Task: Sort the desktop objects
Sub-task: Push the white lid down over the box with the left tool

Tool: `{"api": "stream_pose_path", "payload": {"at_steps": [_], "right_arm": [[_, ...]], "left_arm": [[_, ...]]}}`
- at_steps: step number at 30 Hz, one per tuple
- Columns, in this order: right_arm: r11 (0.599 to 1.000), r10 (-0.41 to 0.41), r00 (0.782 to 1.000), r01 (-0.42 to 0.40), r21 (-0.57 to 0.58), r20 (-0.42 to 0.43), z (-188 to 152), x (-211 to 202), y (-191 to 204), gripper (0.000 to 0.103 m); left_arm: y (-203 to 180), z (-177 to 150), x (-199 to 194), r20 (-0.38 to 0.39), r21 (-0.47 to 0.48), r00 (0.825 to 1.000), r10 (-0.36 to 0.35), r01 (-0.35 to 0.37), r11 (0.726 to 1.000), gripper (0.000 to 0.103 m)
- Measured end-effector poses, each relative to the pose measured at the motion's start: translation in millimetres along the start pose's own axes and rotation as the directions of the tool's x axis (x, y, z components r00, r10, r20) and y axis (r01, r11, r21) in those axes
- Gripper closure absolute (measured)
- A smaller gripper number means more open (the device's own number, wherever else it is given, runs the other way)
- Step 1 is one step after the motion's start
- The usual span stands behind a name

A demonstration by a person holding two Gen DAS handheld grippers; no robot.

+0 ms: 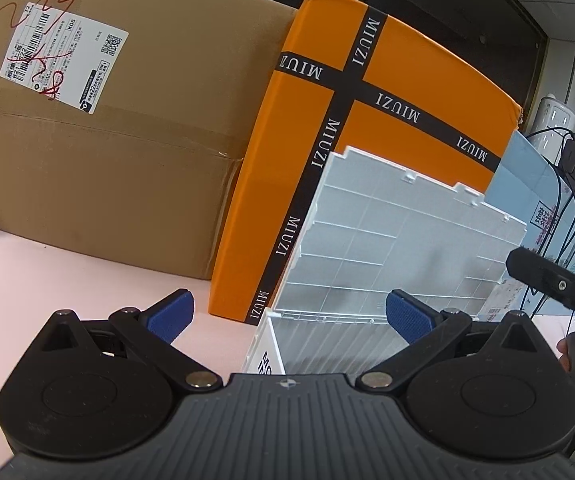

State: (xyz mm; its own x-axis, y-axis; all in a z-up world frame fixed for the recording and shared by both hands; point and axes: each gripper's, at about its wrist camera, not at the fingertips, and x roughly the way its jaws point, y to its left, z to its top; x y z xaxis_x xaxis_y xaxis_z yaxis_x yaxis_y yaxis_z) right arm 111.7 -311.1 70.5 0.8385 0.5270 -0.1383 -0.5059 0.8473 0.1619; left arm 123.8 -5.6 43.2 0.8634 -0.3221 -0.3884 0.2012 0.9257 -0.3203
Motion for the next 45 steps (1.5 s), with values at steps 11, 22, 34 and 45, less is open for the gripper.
{"api": "stream_pose_path", "payload": {"at_steps": [11,22,34,45], "right_arm": [[1.000,0.003,0.999,-0.003,-0.001,-0.052,-11,-8,12,0.000],[0.995,-0.044,0.991,0.031,-0.096,-0.128,-28,-12,33,0.000],[0.990,-0.109,0.984,0.095,-0.101,-0.142,-40,-22,36,0.000],[0.983,-0.178,0.974,0.171,-0.061,-0.141,-52,-39,29,0.000]], "left_arm": [[-7,-6,-7,-0.008,-0.002,1.000,0.002,-0.002,1.000,0.000],[0,-16,-17,-0.029,-0.016,0.999,0.023,-0.024,1.000,0.000],[3,-22,-20,-0.069,-0.029,0.997,0.042,-0.044,0.999,0.000],[12,-34,-29,-0.083,-0.051,0.994,0.064,-0.068,0.996,0.000]]}}
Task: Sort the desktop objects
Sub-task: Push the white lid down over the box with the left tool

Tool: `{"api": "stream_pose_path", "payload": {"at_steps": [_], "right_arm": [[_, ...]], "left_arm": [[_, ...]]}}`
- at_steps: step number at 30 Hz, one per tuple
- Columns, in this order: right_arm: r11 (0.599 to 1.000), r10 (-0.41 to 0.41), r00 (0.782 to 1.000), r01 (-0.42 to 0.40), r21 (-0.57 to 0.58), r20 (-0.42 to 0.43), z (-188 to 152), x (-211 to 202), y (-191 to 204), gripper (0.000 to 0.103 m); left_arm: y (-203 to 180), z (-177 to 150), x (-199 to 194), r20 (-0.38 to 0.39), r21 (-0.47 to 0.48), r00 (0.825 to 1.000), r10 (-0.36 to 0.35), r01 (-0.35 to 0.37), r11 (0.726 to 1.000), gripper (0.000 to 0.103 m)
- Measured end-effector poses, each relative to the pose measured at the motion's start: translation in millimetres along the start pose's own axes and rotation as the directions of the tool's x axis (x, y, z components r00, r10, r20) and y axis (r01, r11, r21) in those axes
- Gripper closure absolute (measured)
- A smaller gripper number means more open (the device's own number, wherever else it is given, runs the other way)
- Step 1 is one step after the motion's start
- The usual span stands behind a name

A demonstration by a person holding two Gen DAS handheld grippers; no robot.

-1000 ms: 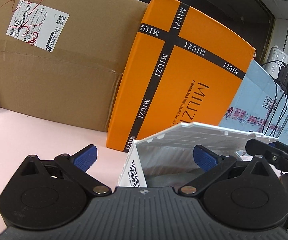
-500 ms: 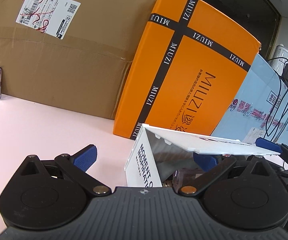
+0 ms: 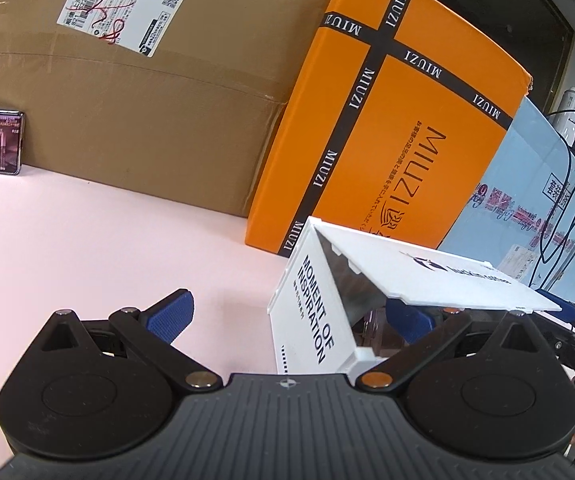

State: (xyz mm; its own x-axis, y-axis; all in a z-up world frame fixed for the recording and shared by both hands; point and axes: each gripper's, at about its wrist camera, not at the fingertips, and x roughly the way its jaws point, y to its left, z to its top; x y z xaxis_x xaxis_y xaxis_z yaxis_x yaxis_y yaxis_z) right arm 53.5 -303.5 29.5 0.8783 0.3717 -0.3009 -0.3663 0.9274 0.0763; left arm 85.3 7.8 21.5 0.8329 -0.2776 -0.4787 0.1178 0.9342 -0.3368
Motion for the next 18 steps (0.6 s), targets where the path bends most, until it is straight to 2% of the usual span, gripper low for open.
{"api": "stream_pose_path", "payload": {"at_steps": [18], "right_arm": [[0.996,-0.028,1.000,0.028,0.082,-0.003,-11,-11,-11,0.000]], "left_arm": [[11,-5,-11,0.003,-0.034,1.000,0.007,-0.007,0.999,0.000]]}}
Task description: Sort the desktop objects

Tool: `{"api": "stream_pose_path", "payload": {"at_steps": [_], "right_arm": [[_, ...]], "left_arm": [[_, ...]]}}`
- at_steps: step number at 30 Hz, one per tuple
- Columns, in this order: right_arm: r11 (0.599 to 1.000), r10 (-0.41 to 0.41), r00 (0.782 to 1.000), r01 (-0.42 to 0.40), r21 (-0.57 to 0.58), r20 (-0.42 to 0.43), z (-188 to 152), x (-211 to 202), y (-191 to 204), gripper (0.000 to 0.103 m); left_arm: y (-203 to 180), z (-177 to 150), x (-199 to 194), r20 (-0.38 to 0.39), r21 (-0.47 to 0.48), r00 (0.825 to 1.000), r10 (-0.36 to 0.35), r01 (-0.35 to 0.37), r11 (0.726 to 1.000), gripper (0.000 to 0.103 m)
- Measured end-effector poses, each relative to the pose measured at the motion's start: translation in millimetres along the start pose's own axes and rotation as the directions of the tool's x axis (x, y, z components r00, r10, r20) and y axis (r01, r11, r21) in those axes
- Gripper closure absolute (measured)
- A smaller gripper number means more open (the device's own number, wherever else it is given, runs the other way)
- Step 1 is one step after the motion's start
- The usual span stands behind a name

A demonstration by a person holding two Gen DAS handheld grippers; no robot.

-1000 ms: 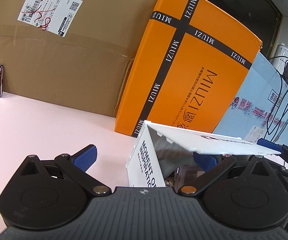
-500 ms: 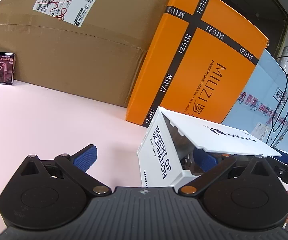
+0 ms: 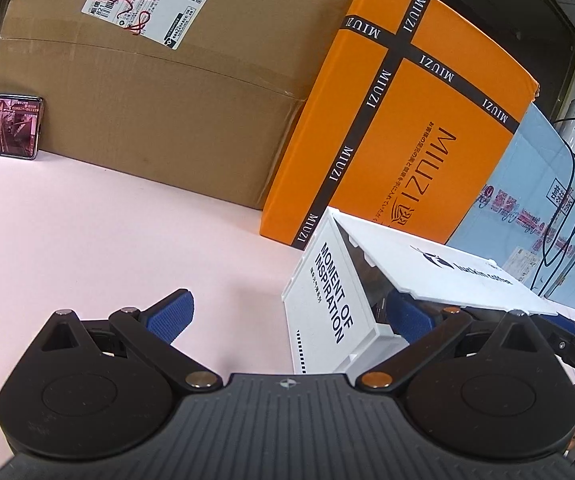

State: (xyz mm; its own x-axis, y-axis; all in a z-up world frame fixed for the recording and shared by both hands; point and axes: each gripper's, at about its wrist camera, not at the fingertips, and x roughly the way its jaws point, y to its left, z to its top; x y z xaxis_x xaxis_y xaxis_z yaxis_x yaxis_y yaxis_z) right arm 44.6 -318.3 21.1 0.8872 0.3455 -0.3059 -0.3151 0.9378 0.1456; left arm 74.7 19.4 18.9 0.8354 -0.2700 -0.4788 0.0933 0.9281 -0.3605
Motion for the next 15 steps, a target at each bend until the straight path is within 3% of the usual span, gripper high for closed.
{"api": "stream_pose_path", "payload": {"at_steps": [15], "right_arm": [[0.998,0.001,0.999,-0.003,0.062,0.033,-4,-9,-6,0.000]], "left_arm": [[5,-5,-17,0.025,-0.022,1.000,-0.012,0.013,1.000,0.000]]}}
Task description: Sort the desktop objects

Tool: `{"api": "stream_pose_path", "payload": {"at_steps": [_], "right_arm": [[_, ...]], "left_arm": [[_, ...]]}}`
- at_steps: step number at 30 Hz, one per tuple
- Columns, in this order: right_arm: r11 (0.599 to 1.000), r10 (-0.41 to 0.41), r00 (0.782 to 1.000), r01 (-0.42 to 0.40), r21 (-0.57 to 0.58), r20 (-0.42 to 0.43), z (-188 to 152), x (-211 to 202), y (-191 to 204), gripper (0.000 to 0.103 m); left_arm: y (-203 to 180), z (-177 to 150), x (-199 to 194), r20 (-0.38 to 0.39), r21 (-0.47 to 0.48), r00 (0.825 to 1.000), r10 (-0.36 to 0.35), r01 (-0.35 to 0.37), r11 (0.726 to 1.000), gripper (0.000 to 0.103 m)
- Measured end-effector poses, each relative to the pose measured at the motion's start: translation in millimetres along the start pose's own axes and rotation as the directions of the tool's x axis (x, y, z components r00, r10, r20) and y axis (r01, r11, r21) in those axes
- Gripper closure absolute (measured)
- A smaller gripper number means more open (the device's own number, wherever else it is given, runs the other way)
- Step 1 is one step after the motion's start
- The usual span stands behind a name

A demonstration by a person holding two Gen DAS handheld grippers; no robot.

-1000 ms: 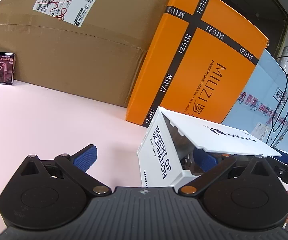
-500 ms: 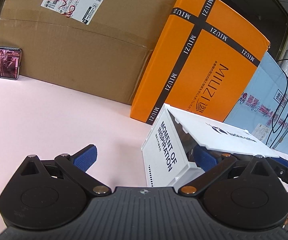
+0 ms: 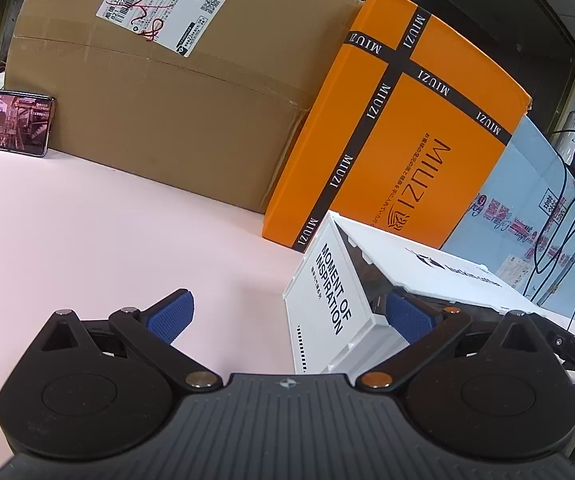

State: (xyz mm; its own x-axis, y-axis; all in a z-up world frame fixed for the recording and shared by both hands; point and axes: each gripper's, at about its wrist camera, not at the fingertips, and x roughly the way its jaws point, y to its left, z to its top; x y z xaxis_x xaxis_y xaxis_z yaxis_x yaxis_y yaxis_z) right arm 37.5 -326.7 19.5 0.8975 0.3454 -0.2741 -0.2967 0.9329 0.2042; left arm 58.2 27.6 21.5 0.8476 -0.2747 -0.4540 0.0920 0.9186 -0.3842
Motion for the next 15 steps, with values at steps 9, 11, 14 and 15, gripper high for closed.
{"api": "stream_pose_path", "payload": {"at_steps": [9,11,14,15], "right_arm": [[1.000,0.003,1.000,-0.003,0.011,-0.006,-1.3,0.1,-0.9,0.000],[1.000,0.003,1.000,-0.003,0.013,-0.008,-1.7,-0.1,-1.0,0.000],[1.000,0.001,1.000,-0.001,0.016,-0.009,-2.2,-0.5,-1.3,0.000],[1.000,0.001,1.000,-0.001,0.017,-0.010,-2.3,-0.7,-1.6,0.000]], "left_arm": [[4.4,-3.2,-5.1,0.008,-0.012,1.000,-0.007,0.007,1.000,0.000],[4.3,-3.8,-5.9,0.008,-0.010,1.000,-0.006,0.007,1.000,0.000],[4.9,-4.7,-6.9,0.006,-0.010,1.000,-0.009,0.009,1.000,0.000],[5.0,-5.0,-7.2,0.005,-0.010,1.000,-0.012,0.012,1.000,0.000]]}}
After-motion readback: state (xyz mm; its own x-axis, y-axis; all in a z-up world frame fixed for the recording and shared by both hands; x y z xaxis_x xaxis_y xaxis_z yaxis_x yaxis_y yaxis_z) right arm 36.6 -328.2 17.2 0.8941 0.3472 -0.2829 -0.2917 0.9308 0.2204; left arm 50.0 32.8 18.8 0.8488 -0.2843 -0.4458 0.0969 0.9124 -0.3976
